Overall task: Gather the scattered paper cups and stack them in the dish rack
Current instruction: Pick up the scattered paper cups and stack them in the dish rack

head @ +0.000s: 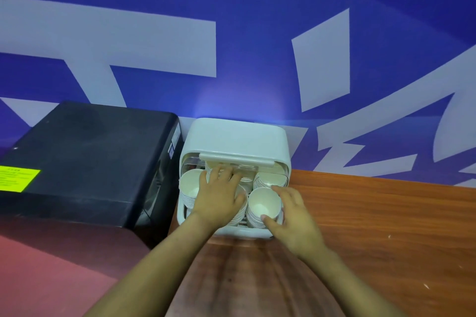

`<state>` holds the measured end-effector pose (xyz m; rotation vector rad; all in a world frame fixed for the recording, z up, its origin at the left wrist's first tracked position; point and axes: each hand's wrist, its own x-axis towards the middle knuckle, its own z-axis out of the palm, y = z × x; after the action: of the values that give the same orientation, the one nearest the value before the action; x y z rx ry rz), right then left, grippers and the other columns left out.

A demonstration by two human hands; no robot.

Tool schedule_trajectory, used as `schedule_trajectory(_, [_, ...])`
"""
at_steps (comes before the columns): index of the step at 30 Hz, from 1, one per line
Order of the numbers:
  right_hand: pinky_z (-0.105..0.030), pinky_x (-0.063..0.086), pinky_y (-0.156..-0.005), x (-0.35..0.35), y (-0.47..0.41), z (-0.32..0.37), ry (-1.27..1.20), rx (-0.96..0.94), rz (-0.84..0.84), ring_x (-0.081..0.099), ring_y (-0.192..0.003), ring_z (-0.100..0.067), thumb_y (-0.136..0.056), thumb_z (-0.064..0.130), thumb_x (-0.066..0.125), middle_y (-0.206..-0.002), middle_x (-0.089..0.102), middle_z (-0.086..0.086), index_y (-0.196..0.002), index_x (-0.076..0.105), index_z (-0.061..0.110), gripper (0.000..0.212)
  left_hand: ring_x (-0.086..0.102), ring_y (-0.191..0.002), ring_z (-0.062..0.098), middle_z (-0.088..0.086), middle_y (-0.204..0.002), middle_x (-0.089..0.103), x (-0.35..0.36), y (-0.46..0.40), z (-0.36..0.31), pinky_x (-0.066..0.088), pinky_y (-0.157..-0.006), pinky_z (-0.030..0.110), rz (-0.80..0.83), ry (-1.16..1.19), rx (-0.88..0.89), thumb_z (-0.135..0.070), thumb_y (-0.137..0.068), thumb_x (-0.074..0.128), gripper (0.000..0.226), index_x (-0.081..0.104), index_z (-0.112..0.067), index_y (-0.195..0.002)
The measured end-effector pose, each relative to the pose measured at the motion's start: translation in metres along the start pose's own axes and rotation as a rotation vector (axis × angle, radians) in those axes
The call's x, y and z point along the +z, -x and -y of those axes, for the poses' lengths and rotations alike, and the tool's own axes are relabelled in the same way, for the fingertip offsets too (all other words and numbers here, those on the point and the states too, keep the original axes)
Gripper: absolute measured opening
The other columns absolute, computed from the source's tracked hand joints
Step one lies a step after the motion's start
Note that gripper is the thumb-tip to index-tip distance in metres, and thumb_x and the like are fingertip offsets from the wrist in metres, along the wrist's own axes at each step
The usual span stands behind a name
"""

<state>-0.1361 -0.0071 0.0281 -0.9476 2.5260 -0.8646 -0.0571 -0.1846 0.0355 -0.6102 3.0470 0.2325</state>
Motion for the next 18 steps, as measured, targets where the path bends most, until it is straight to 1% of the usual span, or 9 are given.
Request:
schedule_trajectory(1, [-0.032,0.041,-0.1,0.0,-0.001,0.006,0.081,-0.013,0.002,0.051,-0.118,-0.015,-0.082,0.044,0.065,-0.145,0.028,0.01,-0.141,0.035,0.033,0.067,0.019,-0.14,0.024,-0.003,-0.153,0.025,0.002,-0.004,0.001,0.017,-0.113,0.048,0.033,-0.025,-0.012,-0.053,-0.091,0.016,0.059,0.029,-0.03,-0.144])
schedule_trajectory(3, [-0.033,0.036,-0.103,0.001,-0.007,0.017,0.231,0.017,0.03,0.044,-0.128,-0.018,-0.083,0.059,0.055,-0.154,0.016,0.01,-0.143,0.028,0.04,0.068,0.012,-0.143,0.032,0.004,-0.156,0.02,0.005,-0.012,0.001,0.013,-0.114,0.054,0.097,-0.042,-0.044,-0.054,-0.096,0.026,0.055,0.026,-0.032,-0.147])
schedule_trajectory(5, [-0.037,0.032,-0.107,0.003,-0.014,0.022,0.318,0.067,0.08,0.034,-0.136,-0.022,-0.083,0.068,0.047,-0.158,0.008,0.008,-0.143,0.025,0.043,0.069,0.011,-0.143,0.037,0.007,-0.157,0.018,0.008,-0.018,0.001,0.013,-0.113,0.057,0.13,-0.072,-0.065,-0.059,-0.096,0.024,0.056,0.026,-0.036,-0.147])
schedule_trajectory(7, [-0.037,0.032,-0.107,0.006,-0.021,0.022,0.296,0.111,0.134,0.032,-0.138,-0.024,-0.082,0.069,0.046,-0.159,0.006,0.008,-0.143,0.026,0.044,0.069,0.012,-0.144,0.037,0.006,-0.158,0.019,0.01,-0.026,0.003,0.01,-0.113,0.06,0.139,-0.077,-0.06,-0.064,-0.094,0.022,0.059,0.026,-0.038,-0.147])
schedule_trajectory(8, [-0.037,0.033,-0.107,0.008,-0.025,0.021,0.248,0.129,0.158,0.032,-0.138,-0.024,-0.082,0.068,0.048,-0.159,0.006,0.008,-0.143,0.027,0.043,0.069,0.015,-0.144,0.035,0.006,-0.157,0.022,0.011,-0.03,0.003,0.006,-0.113,0.061,0.143,-0.078,-0.058,-0.066,-0.093,0.021,0.06,0.027,-0.039,-0.146])
schedule_trajectory(10, [-0.034,0.034,-0.108,0.013,-0.032,0.017,0.137,0.14,0.176,0.034,-0.137,-0.022,-0.081,0.064,0.054,-0.157,0.012,0.006,-0.142,0.031,0.039,0.069,0.024,-0.142,0.03,0.004,-0.152,0.034,0.012,-0.035,0.005,0.001,-0.111,0.062,0.151,-0.092,-0.069,-0.068,-0.092,0.02,0.062,0.038,-0.037,-0.142])
schedule_trajectory(13, [-0.03,0.033,-0.109,0.018,-0.041,0.015,0.055,0.122,0.176,0.039,-0.131,-0.02,-0.084,0.055,0.059,-0.147,0.028,0.001,-0.14,0.037,0.029,0.066,0.04,-0.133,0.023,0.0,-0.139,0.051,0.012,-0.036,0.007,0.002,-0.112,0.06,0.148,-0.121,-0.096,-0.067,-0.093,0.016,0.067,0.054,-0.028,-0.13])
schedule_trajectory(16, [-0.03,0.033,-0.108,0.022,-0.049,0.018,0.043,0.121,0.163,0.039,-0.129,-0.02,-0.085,0.054,0.058,-0.138,0.037,0.0,-0.141,0.039,0.023,0.066,0.043,-0.13,0.023,0.0,-0.136,0.054,0.012,-0.036,0.01,0.012,-0.113,0.058,0.103,-0.138,-0.112,-0.061,-0.096,0.014,0.066,0.056,-0.022,-0.128])
schedule_trajectory(18, [-0.031,0.032,-0.108,0.024,-0.053,0.02,0.037,0.117,0.143,0.039,-0.129,-0.019,-0.084,0.054,0.059,-0.137,0.038,0.0,-0.139,0.042,0.023,0.065,0.04,-0.133,0.026,0.002,-0.139,0.051,0.01,-0.037,0.015,0.012,-0.113,0.059,0.096,-0.166,-0.138,-0.06,-0.096,0.013,0.067,0.053,-0.021,-0.132])
